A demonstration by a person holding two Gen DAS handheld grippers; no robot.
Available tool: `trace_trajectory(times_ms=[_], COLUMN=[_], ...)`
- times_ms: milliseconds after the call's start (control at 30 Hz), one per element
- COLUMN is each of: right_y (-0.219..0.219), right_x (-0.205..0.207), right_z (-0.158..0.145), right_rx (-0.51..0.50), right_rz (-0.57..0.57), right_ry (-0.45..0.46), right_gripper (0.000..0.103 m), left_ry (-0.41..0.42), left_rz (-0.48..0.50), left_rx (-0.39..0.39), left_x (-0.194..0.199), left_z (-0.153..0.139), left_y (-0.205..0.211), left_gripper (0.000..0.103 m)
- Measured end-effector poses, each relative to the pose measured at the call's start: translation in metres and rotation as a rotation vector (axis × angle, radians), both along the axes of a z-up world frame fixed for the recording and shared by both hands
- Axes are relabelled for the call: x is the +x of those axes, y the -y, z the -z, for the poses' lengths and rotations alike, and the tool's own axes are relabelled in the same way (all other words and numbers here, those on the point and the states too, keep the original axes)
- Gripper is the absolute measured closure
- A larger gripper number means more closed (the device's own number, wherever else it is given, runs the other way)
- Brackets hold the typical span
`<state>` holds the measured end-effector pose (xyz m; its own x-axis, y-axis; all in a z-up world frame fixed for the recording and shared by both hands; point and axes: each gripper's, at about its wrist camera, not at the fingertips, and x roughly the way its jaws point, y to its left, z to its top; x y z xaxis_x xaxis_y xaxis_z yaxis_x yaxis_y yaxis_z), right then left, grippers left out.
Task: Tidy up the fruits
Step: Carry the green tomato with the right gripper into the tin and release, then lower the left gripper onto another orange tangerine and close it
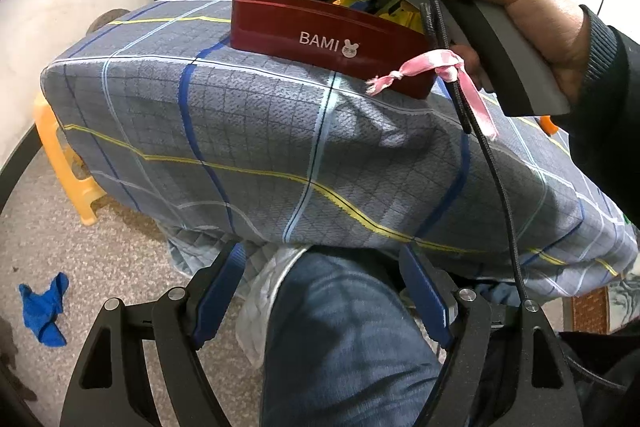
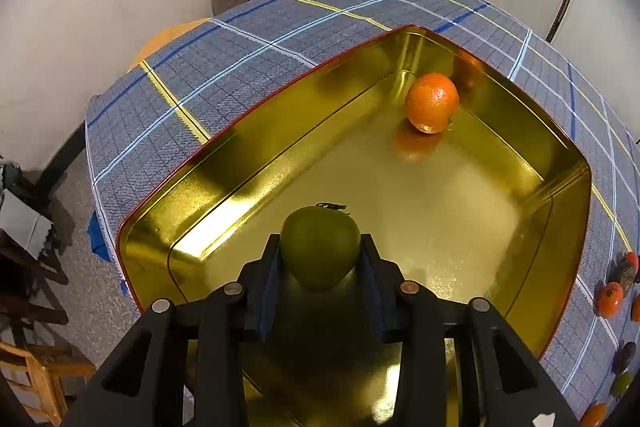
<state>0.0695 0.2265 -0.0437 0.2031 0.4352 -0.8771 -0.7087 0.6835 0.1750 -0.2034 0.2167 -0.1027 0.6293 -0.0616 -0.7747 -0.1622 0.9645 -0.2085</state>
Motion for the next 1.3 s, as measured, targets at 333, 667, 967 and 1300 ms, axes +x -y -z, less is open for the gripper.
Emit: trace_trajectory(times_ms=[333,667,967,1300], right_y=[0.022,0.172,0.391,0.506], right_x=[0.007,-0.005,0.043,0.056], right_z=[-0.012,-0.081,-0.012,0.048], right_rx=[0.099,0.378,0.203,0.267], right_rz=[0.042,0.222,0.758,1.018], right_ry=[-0.034,0.256,0.338,0.193], right_gripper=[0.03,0.006,0.005,0.005], left_ry=[0.001,0.033,0.097,0.1], left_rz=[0.018,0.133,0.296,0.418], left_rx=[0.029,0.085,0.069,0.064], left_x=[0.002,0.022,0.081,0.17], left_z=[-0.01,-0.026,-0.058,-0.069], left_y=[0.01,0.038,0.099,0.182], left_gripper=[0.023,0.023,0.023,0.023])
